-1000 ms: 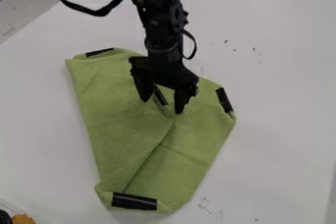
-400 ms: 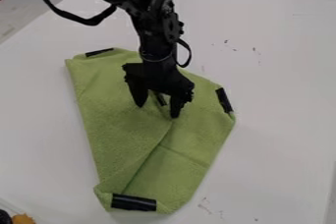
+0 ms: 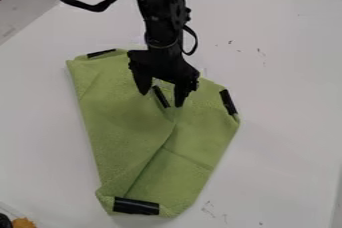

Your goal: Unfold the cloth from right to left

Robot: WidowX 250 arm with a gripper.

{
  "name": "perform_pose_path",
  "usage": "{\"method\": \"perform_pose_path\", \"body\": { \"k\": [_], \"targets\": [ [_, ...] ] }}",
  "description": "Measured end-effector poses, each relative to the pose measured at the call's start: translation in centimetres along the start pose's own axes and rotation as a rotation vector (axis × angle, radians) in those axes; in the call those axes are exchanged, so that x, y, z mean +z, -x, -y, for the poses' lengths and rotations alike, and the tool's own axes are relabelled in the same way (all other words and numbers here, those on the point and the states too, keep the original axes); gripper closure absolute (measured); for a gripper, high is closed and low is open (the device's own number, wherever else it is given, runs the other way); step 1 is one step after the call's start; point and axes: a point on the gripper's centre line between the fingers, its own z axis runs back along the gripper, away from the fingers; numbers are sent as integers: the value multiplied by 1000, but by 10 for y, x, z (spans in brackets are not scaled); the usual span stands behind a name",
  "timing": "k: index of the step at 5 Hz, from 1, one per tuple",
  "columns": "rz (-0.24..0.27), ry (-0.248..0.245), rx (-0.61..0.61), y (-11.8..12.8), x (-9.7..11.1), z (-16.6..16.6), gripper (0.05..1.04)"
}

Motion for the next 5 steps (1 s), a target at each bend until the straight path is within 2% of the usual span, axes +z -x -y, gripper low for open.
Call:
{"method": "perform_pose_path", "body": {
  "k": [1, 2, 3, 4, 5],
  "targets": [
    [-22, 11, 1, 3, -11, 2, 84],
    [2, 21, 13, 0, -11, 4, 129],
    [-10, 22, 22, 3, -16, 1, 303],
    [-31, 21, 23, 6, -16, -1, 599],
    [-38, 19, 28, 4, -14, -1, 834]
  ]
}}
